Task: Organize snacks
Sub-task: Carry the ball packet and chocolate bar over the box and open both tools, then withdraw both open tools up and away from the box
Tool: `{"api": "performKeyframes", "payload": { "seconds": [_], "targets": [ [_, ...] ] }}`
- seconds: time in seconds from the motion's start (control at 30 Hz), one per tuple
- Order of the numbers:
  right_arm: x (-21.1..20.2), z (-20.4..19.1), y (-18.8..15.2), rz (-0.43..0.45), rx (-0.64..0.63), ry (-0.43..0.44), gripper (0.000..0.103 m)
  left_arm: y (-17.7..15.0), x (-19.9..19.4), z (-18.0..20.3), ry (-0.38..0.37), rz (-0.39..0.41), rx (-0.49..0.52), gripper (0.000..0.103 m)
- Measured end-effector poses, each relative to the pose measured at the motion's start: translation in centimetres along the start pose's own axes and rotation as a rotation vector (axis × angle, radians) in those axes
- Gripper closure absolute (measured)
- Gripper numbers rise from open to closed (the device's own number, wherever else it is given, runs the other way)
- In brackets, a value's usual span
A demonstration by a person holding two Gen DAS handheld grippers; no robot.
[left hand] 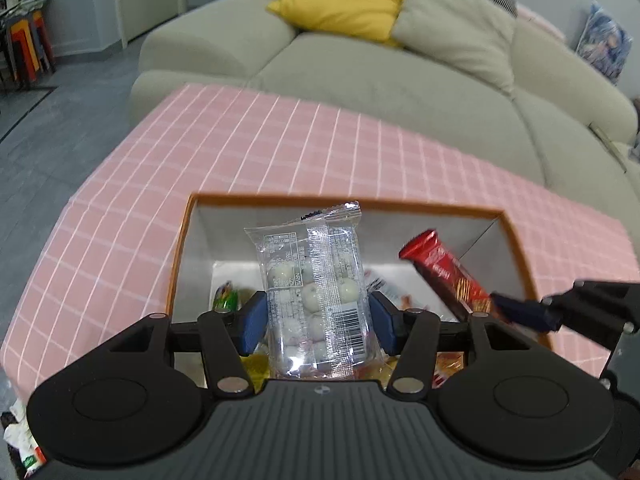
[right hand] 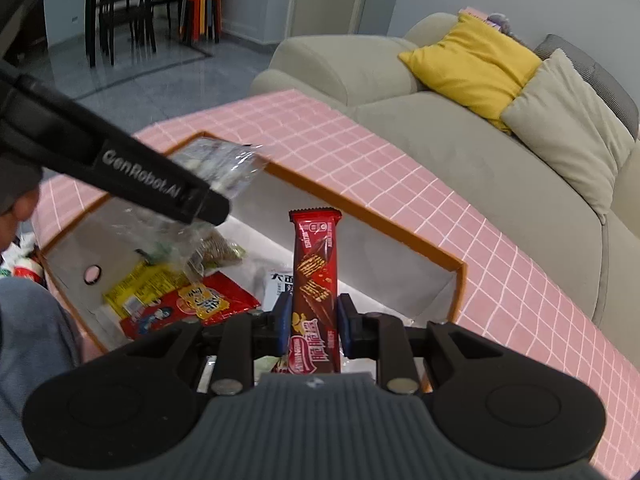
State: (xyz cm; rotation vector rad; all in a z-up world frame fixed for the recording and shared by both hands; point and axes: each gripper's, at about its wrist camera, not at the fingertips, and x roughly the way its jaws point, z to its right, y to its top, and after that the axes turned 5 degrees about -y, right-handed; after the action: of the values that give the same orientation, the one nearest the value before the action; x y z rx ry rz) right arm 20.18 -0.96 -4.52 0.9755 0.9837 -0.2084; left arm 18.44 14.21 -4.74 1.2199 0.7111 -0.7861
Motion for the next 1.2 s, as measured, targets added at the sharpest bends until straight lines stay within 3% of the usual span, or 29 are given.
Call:
{"api": "performKeyframes", "payload": {
  "seconds": [0.43,0.77,0.93,1.0,1.13,1.2],
  "targets": [
    [4.0,-2.0,0.0,-0.087,-0.096,-0.004,0.083,-0.4,3.8,0.0,0.075,-0.124,0.072,0.041],
    [5.3,-2.0,-0.1,-0.124,-0.11,0.016,0.083,-0.6,4.8,0.0,0.076,-0.15,0.057,0.035],
    [4.4,-1.2,0.4,-0.107,-0.089,0.032,0.06,-0.5,3.8,-0.2,0.06,-0.099,0.042,0.027],
    [3.7,-0.7,0.6,-0.099,-0.07,0.043,0.057,-0.2,2.8,-0.3,0.042,-0.055,0.033,0.022],
    [1.8,0.5,0.7,-0.052,-0.028,0.076,0.036,0.3,0.6,-0.5,0.017,0.053,0.03,0.015],
    [0.6,1.3,0.6,-0.028,-0.011,0.098,0.033,0.6,-0.4,-0.8,0.016,0.104,0.006,0.015]
  ]
}}
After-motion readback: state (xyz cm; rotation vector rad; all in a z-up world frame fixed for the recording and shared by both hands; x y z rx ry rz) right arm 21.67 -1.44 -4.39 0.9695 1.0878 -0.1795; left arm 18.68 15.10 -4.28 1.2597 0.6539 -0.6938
